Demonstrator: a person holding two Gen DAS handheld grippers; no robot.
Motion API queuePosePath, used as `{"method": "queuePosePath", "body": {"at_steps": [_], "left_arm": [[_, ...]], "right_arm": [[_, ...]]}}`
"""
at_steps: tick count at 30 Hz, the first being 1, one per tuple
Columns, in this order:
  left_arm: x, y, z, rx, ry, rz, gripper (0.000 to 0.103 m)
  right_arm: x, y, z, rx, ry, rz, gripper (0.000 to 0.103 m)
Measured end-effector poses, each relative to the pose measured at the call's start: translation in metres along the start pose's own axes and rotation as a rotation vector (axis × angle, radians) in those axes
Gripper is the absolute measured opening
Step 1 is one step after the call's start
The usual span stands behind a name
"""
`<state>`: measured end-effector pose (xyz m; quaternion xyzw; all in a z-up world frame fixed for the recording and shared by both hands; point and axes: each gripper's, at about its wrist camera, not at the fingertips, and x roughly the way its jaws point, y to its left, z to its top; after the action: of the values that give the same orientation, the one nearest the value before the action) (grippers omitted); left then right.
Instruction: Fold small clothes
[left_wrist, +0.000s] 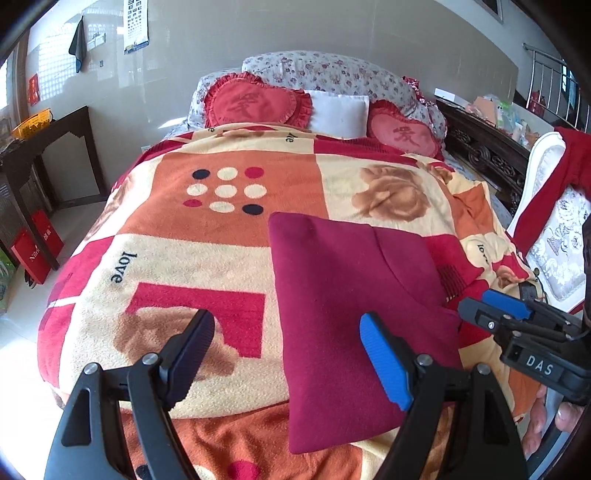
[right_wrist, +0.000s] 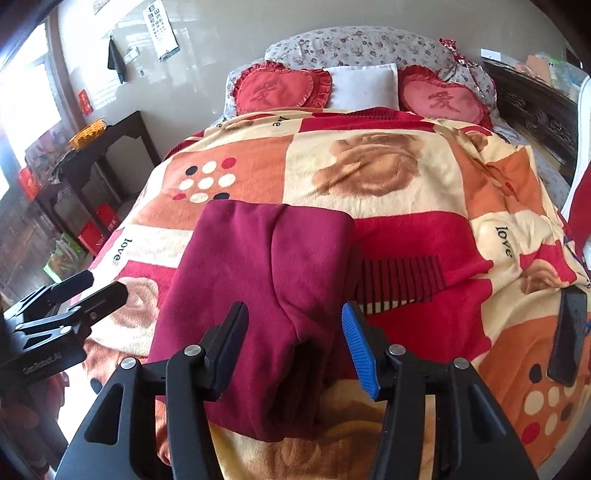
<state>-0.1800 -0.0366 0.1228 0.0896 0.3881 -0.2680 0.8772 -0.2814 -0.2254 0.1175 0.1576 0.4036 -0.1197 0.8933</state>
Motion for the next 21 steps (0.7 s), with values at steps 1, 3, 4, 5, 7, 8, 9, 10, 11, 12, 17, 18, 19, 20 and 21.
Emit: {"method": "queuePosePath", "body": {"at_steps": [1,3,4,5,7,8,9,10,11,12,17,18,19,20,21], "left_arm": [[-0.0001,0.0002,-0.0003,-0.001,0.002,0.003,0.085],[-0.0001,0.0005,-0.0010,-0.002,0.003,0.010,0.085],[0.0001,0.0003,-0.0013,-0.001,0.005,0.014,0.085],[-0.0001,0.0006,-0.0019,0.000,0.006,0.015,0.085],[-0.0001,0.0002,-0.0018,0.000,0.005,0.015,0.085],[0.0000,0.0003,-0.0018,-0.001,0.005,0.015,0.085],[-0.0001,0.0003,-0.0017,-0.003,0.004,0.015,0.085],[-0.0003,0.0005,-0.0015,-0.006,0.002,0.015,0.085],[-0.0007,0.0003,-0.0010,-0.007,0.000,0.015,0.085],[-0.0009,-0.0001,-0.0006,-0.006,-0.004,0.015,0.085],[-0.0009,-0.0004,0.0006,-0.009,-0.003,0.015,0.085],[-0.0006,-0.0006,0.0011,-0.012,-0.003,0.016,0.085],[-0.0005,-0.0007,0.0012,-0.013,-0.003,0.017,0.085],[-0.0002,-0.0007,0.0018,-0.015,-0.002,0.017,0.085],[0.0001,-0.0007,0.0022,-0.016,-0.002,0.017,0.085]], "right_arm": [[0.0008,-0.0006,0.0006,0.003,-0.002,-0.003,0.034],[0.0002,0.0001,0.0008,0.008,-0.010,-0.016,0.034],[-0.0001,0.0002,0.0006,0.012,-0.013,-0.022,0.034],[-0.0002,0.0003,0.0009,0.016,-0.016,-0.027,0.034],[0.0003,0.0007,0.0017,0.017,-0.018,-0.035,0.034],[0.0015,0.0013,0.0024,0.015,-0.014,-0.037,0.034],[0.0028,0.0025,0.0028,0.011,-0.008,-0.041,0.034],[0.0036,0.0035,0.0031,0.008,-0.004,-0.044,0.034],[0.0045,0.0048,0.0034,0.004,-0.001,-0.048,0.034],[0.0048,0.0058,0.0037,0.002,-0.002,-0.050,0.034],[0.0059,0.0085,0.0046,0.006,-0.008,-0.066,0.037],[0.0063,0.0081,0.0047,0.009,-0.008,-0.068,0.038],[0.0068,0.0074,0.0048,0.010,-0.007,-0.069,0.039],[0.0075,0.0069,0.0048,0.014,-0.006,-0.072,0.040],[0.0080,0.0065,0.0047,0.016,-0.004,-0.073,0.040]]}}
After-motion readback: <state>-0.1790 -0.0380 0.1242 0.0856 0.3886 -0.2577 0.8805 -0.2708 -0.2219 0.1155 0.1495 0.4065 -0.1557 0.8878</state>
